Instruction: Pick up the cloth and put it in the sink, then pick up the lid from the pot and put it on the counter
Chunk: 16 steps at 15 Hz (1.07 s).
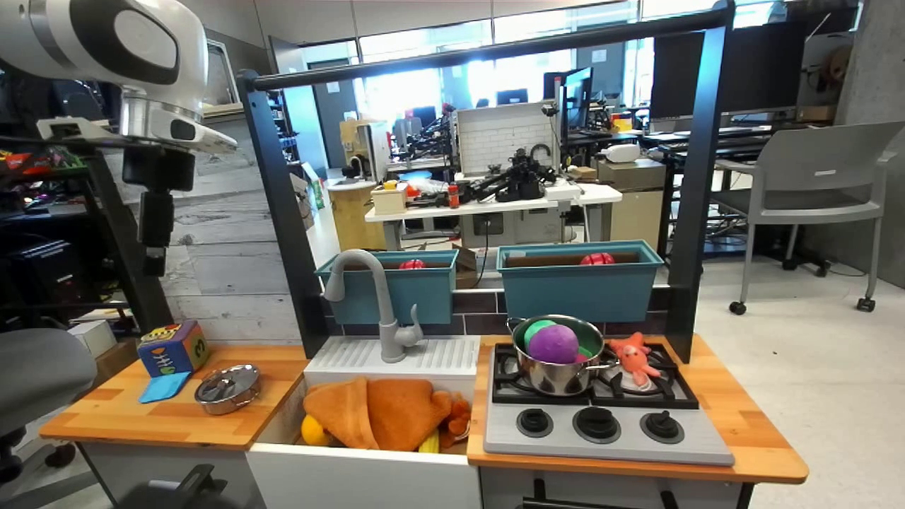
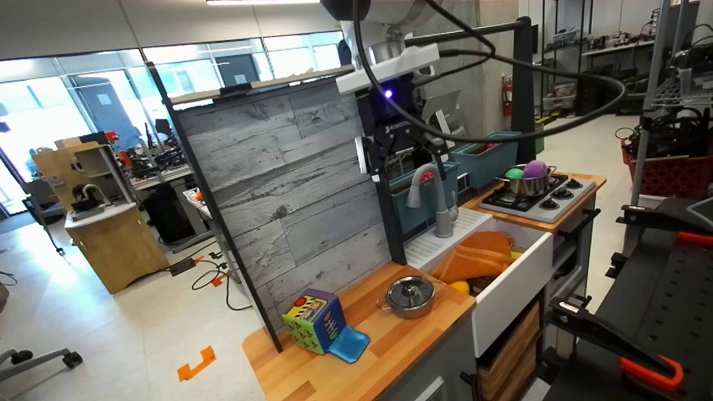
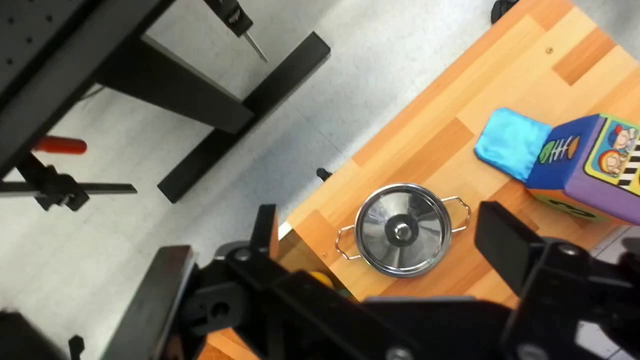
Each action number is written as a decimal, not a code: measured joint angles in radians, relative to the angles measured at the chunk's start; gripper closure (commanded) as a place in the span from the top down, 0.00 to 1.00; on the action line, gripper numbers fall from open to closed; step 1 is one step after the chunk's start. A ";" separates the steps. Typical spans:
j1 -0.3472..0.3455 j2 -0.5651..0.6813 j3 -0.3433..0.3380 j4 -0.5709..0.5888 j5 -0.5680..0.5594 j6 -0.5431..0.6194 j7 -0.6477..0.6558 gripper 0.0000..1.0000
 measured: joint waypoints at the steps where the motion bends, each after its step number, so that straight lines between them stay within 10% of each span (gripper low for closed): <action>1: 0.013 0.021 -0.001 0.014 -0.032 0.030 -0.009 1.00; 16: 0.106 0.245 0.014 0.130 -0.236 0.269 -0.411 1.00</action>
